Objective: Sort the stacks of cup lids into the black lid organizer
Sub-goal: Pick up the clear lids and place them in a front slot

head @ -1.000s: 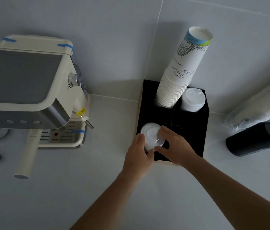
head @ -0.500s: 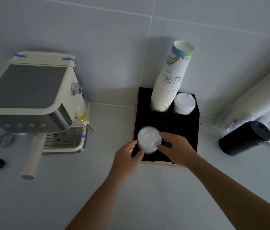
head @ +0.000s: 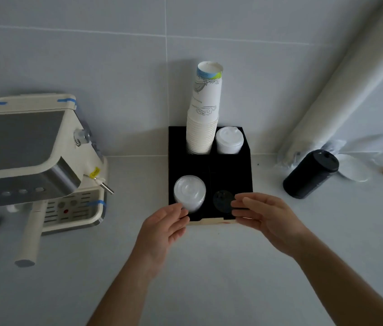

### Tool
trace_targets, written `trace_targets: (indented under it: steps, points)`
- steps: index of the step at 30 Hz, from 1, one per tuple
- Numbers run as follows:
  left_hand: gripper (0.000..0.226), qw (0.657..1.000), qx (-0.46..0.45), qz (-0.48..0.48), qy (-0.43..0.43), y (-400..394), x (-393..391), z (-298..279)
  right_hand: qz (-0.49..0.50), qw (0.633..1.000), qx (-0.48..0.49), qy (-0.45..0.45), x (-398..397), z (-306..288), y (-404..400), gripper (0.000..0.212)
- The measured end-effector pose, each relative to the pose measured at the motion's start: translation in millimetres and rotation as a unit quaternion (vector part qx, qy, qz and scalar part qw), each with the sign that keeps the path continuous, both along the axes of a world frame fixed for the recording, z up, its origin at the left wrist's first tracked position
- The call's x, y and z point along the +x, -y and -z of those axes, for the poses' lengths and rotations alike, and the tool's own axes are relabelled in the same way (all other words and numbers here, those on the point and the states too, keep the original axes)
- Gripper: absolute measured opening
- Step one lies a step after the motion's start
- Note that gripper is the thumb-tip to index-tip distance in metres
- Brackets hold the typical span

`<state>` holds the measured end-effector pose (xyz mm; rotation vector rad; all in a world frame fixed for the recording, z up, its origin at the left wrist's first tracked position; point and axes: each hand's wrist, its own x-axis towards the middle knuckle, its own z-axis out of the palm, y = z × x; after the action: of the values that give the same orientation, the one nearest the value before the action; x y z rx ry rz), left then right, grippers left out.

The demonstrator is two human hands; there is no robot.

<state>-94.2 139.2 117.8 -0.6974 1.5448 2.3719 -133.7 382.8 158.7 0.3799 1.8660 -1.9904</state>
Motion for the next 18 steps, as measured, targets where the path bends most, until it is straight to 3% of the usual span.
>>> trace_targets:
  steps: [18]
  points:
    - [0.022,0.999,-0.024,0.020,0.017,-128.2,-13.3,-25.1,0.094,0.995,-0.034,0.006,8.2,0.4,-167.2,0.023]
